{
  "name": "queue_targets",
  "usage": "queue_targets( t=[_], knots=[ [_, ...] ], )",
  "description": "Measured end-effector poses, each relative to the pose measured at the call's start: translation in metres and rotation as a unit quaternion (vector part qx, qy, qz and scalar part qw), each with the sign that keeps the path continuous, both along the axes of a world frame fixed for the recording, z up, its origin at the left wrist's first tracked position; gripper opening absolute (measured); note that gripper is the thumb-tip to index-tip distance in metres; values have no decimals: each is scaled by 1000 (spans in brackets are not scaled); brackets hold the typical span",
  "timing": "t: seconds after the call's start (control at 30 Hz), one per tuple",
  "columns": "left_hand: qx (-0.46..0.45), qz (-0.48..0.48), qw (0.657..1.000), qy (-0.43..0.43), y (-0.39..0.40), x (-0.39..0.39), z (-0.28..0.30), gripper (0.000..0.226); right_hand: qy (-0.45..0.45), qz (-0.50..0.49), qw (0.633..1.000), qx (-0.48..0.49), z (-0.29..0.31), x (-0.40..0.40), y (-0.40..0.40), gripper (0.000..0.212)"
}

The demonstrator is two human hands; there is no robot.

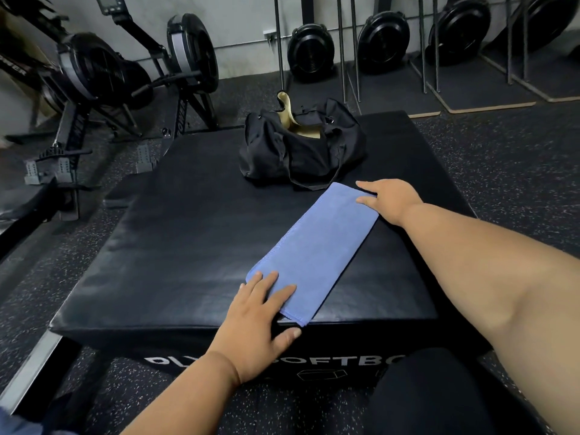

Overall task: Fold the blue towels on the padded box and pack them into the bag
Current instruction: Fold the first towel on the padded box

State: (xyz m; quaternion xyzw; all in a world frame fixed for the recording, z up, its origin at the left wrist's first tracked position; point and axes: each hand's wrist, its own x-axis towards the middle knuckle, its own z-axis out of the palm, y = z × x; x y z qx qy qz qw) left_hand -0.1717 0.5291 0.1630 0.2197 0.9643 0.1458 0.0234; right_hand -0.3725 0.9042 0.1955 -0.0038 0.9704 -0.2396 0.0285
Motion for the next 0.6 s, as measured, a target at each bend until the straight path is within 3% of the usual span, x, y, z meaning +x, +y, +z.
queue_targets(
  t=[0.23, 0.37, 0.5, 0.6],
  knots=[
    [14, 13, 1000, -1, 2, 4, -4, 74, 73, -71, 985, -142, -11, 31, -27, 53],
    [34, 24, 999, -8, 3, 5, -3, 72, 99, -12, 992, -72, -21, 89, -59, 56],
    [67, 34, 997, 4, 5, 3, -4, 65, 57, 108, 992, 32, -21, 154, -98, 78],
    [78, 41, 996, 10, 7, 2, -5, 63, 34, 167, 982, 75, -26, 180, -113, 76]
  ],
)
